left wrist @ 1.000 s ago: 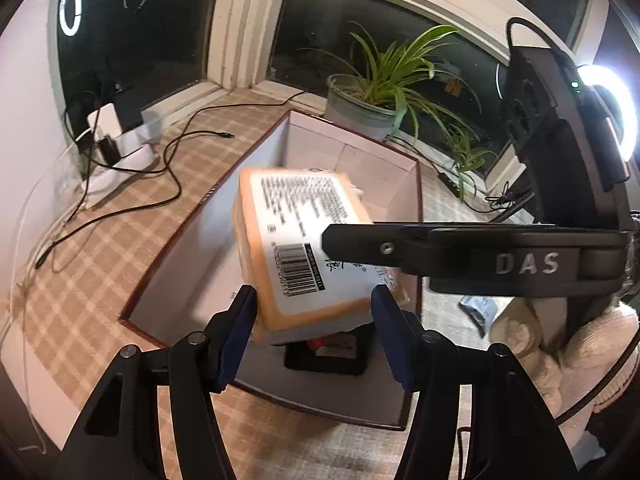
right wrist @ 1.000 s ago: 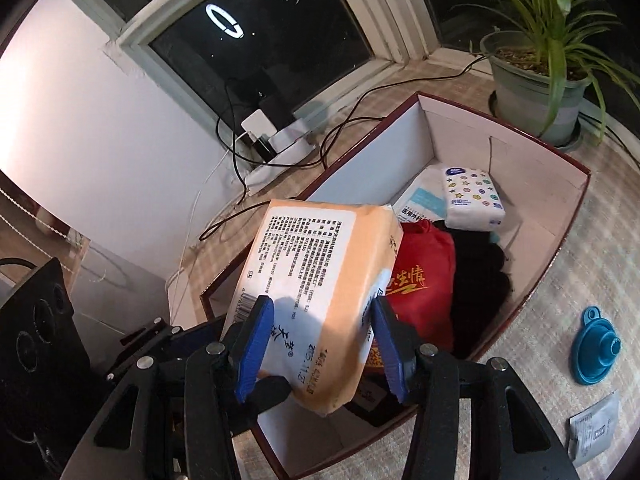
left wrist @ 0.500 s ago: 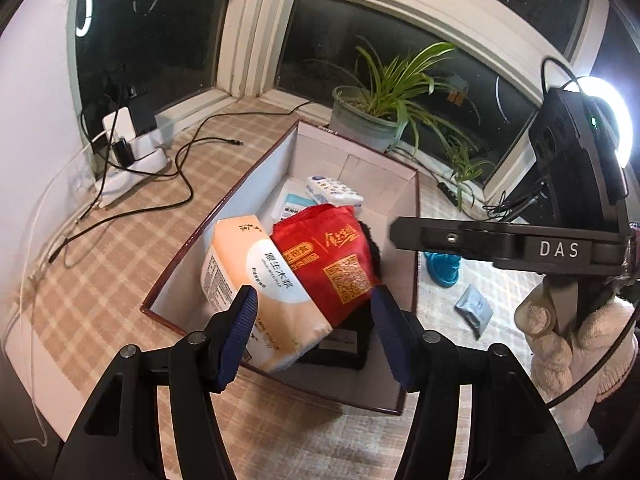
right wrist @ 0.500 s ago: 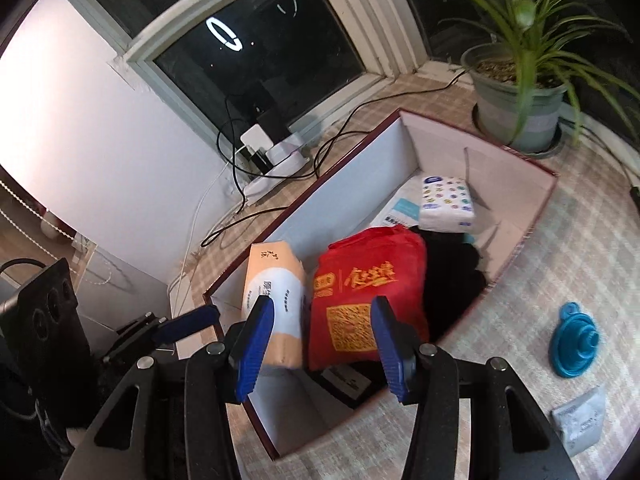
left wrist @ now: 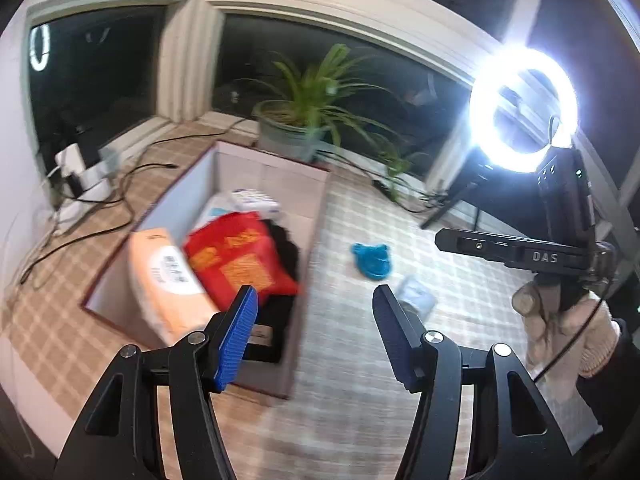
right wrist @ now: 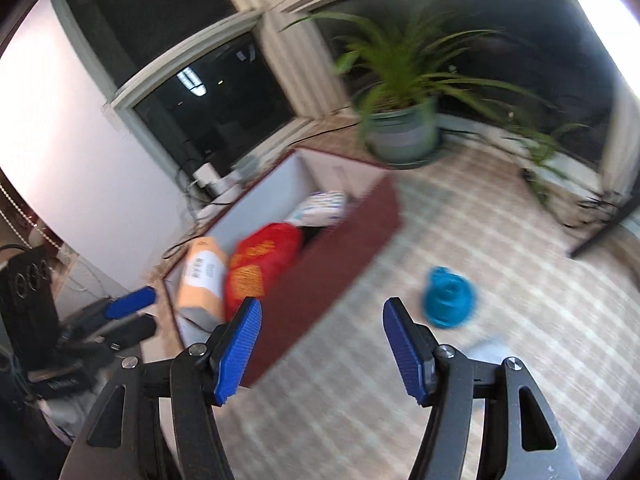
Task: Organize soft objects
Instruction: 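Move the right tool to the grey foil sachet while the left tool moves to the blue funnel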
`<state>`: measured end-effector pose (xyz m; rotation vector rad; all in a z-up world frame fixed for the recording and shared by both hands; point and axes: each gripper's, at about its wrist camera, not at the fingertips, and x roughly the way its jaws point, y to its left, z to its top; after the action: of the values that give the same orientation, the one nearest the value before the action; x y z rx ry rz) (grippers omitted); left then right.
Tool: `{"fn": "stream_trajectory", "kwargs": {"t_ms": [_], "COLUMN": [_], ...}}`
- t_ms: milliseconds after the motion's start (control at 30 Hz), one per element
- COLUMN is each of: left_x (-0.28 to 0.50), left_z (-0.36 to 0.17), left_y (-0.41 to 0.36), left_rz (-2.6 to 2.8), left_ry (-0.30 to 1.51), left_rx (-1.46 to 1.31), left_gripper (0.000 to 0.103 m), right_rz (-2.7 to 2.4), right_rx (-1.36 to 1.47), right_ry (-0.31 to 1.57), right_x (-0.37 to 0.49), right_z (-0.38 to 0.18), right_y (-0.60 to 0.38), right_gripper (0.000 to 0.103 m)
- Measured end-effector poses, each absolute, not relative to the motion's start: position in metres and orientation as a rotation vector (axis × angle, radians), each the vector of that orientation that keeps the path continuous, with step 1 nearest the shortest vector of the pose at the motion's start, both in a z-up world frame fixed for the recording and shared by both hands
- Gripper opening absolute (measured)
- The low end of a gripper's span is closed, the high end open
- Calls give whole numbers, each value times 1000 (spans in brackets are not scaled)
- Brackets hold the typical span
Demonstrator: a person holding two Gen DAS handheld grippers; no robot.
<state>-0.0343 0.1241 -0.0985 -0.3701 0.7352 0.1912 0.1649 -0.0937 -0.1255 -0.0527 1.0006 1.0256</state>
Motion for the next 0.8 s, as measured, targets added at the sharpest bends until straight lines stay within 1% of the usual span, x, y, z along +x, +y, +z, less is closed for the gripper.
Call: {"fn": "stream_trajectory", "kwargs": {"t_ms": [100,167,300,400,467,567,800], "left_x": [-30,-24,-11,0,7,13,22], "left_z": [-97,-99,-110,-123,-132,-146,-167], "left_y": [106,92,65,47,34,22,20], "left_rz": [146,113,63,26,15,2,12], "left_ry": [733,741,771,806,827,856,899], "left_rx": [-359,-351,-324,-324,-305,-280,-292], "left_gripper": [59,59,59,59,59,59,59], "right_rz": [962,901,794,763,755,754,785], "right_rx": [-26,-11,-67,-109,-155,-222,-332], "right_ry": [976,961,953,981,1007,992,1004], "right_x": [174,180,179,174,169,162,161], "right_z": [-131,-138,-158,-177,-192,-208,-243], "right_y": [-132,-158,-186,-194,-190,-178,-144], "right_gripper": [66,72,72,72,72,72,72]}}
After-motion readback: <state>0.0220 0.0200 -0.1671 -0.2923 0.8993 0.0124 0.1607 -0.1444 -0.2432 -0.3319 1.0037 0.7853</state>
